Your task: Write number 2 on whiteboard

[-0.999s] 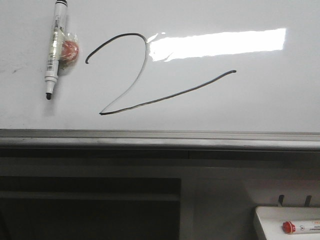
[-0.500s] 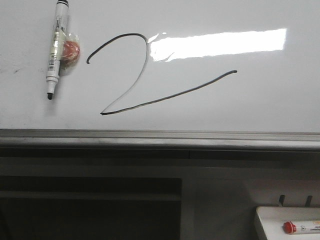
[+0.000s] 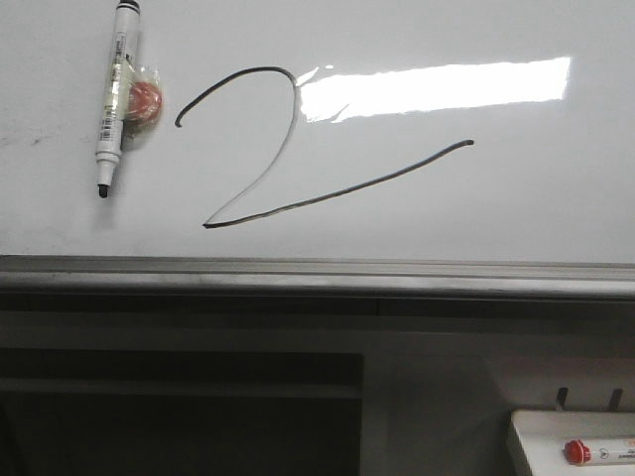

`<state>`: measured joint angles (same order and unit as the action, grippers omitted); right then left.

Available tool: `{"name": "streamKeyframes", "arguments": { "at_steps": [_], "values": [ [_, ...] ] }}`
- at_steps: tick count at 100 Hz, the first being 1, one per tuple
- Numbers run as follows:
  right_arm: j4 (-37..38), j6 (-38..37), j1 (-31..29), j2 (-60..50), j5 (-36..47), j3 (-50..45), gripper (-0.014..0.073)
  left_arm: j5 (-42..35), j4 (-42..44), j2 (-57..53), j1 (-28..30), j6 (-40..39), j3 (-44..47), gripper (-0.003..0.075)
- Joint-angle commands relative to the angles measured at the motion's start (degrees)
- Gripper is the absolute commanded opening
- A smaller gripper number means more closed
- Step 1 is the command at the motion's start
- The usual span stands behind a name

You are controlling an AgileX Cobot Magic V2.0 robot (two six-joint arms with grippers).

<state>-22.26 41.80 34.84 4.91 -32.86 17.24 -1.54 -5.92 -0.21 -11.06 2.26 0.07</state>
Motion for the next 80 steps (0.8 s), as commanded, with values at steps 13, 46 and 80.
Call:
{"name": "streamKeyframes", "arguments": {
  "at_steps": [13,46,80],
  "values": [
    [-0.8,-0.2,-0.3,0.6,4.2,1.4,-0.0060,15.1,0.3,-1.5,0.2,-1.1,0.6,-0.0020],
    [-0.8,-0.2,-0.3,0.6,4.2,1.4,-0.0061,17.9,-0.3,-1.5,0.2,-1.2,0.6,-0.0020],
    [-0.8,-0.2,-0.3,0.6,4.2,1.4,-0.0060,17.9,-0.3,-1.5,0.2,-1.2,0.6,-0.0020]
  ]
}}
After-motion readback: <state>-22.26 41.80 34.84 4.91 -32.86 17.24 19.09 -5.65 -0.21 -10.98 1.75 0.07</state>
